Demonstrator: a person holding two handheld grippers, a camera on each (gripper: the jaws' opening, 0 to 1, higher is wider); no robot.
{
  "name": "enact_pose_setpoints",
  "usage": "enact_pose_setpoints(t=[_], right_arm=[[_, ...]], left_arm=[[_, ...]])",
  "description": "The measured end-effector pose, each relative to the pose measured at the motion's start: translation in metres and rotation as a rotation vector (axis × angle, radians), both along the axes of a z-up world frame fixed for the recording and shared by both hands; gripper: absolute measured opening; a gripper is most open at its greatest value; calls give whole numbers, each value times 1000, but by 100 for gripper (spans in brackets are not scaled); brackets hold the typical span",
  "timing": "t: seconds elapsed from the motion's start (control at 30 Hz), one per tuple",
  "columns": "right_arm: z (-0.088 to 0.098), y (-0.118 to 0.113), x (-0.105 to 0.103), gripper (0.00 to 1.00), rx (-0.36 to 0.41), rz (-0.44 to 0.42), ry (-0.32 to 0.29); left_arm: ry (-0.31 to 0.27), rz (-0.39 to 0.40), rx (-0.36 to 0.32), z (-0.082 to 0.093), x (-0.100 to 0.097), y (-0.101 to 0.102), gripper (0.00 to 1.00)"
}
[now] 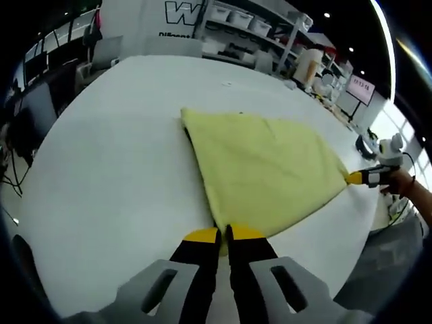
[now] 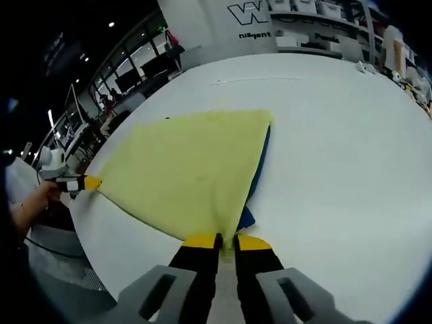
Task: Fold the garment on the visible template until the final outline fits inside the template.
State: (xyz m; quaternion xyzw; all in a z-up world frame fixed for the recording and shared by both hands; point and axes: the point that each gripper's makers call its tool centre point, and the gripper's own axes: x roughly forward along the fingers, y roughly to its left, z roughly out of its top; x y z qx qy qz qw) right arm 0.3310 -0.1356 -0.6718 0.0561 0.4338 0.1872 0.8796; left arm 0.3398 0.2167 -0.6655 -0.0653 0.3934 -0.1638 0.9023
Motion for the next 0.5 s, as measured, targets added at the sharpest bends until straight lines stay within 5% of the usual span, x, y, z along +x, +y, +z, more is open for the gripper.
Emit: enact_pose_setpoints(t=[0.1, 0.27, 0.5], right_arm=[[13, 1, 4, 25, -2, -5, -68], [41, 6, 6, 63, -2, 4, -159], [71, 15, -4, 84, -19, 32, -226]], left_arm=[[-37, 2, 10, 8, 1, -2, 10], [-113, -34, 11, 35, 3, -15, 42], [-200, -63, 8, 76, -6, -26, 63]])
